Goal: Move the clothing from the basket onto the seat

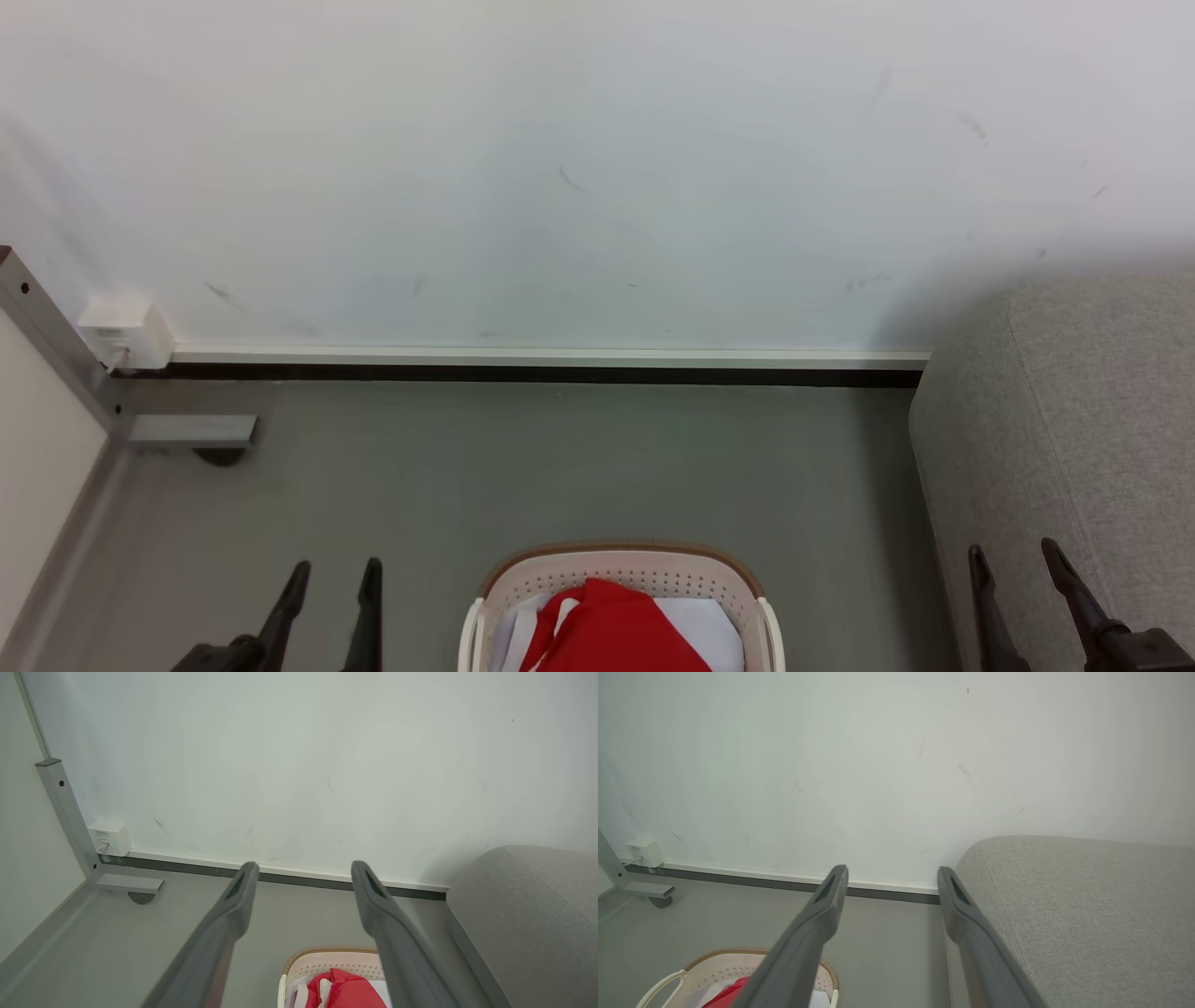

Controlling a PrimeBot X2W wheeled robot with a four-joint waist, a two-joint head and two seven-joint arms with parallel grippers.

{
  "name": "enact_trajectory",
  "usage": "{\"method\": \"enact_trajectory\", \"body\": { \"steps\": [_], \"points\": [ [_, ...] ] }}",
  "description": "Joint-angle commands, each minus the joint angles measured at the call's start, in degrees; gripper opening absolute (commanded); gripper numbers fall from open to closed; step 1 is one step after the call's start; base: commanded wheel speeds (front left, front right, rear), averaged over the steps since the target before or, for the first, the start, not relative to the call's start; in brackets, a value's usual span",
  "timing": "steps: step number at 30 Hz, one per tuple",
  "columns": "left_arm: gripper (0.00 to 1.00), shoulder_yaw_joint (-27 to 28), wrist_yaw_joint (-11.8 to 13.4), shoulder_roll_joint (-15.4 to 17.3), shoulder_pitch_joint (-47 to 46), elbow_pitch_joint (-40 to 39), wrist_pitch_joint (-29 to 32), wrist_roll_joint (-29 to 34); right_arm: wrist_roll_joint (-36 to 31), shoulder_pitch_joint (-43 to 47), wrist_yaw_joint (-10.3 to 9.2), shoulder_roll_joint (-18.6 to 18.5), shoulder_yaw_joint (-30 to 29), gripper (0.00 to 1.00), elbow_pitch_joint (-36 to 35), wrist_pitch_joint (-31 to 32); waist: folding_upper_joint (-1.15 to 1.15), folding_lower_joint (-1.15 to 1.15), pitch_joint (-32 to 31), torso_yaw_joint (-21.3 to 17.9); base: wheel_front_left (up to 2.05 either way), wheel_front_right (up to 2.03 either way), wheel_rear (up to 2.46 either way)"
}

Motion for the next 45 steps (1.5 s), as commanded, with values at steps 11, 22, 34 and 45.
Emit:
{"method": "enact_trajectory", "body": {
  "steps": [11, 22, 34, 45],
  "points": [
    [1.00, -0.23, -0.33, 0.27, 0.87, 0.80, -1.64, 4.31, -4.92, 0.96, -0.13, 0.22, -0.29, 1.00, 0.22, -1.66, 0.00, 0.00, 0.17, -0.20, 0.00, 0.00, 0.00],
    [1.00, -0.24, -0.48, 0.00, 1.09, 1.82, -2.02, 3.91, -4.96, 0.96, -0.13, 0.31, -0.81, 1.00, 0.55, -2.07, 0.00, 0.00, 0.21, -0.01, 0.00, 0.00, 0.00],
    [1.00, -0.27, -0.45, -0.08, 0.89, 2.27, -2.01, 3.73, -4.02, 0.59, -0.14, 0.40, -1.00, 1.00, 1.06, -2.07, 0.00, 0.00, 0.29, -0.15, 0.00, 0.00, 0.00],
    [1.00, -3.00, -0.44, 0.31, -1.97, 3.43, -2.01, 3.60, -4.25, -1.75, -0.14, 0.38, -1.05, 1.00, -0.68, -2.05, 0.00, 0.00, 3.69, -2.61, 0.00, 0.00, 0.00]
  ]
}}
